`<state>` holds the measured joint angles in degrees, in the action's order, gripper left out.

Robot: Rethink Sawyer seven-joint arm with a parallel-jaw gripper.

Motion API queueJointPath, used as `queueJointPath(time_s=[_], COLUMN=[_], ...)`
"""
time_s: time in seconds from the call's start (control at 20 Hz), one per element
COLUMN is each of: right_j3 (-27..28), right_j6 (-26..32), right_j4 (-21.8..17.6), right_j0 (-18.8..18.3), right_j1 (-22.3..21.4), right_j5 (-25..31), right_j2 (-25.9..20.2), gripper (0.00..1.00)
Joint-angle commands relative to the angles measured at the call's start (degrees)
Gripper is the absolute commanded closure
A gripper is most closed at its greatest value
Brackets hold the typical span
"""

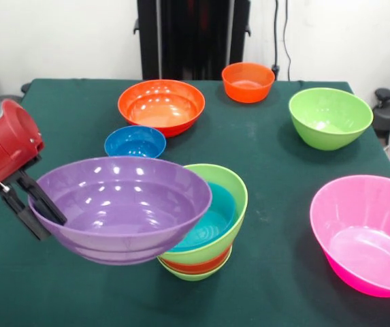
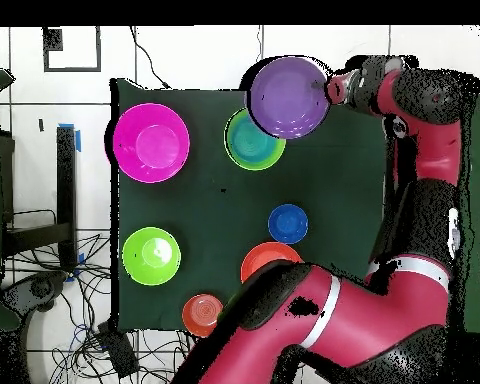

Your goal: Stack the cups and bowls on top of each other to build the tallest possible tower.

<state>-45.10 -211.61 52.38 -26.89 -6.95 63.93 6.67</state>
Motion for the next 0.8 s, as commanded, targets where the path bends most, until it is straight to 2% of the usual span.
queueJointPath(time_s=[0.05,0.3,0.8], right_j3=[4.25,3.91,-0.61], right_j6=[-17.77,-17.80,-15.72], right_j4=[0.15,0.84,2.47], right_j0=[1.86,2.03,1.91], right_j1=[1.97,1.97,-1.22], right_j5=[4.02,3.85,3.93], right_j2=[-4.70,-4.75,-5.30], gripper=[1.00,1.00,1.00])
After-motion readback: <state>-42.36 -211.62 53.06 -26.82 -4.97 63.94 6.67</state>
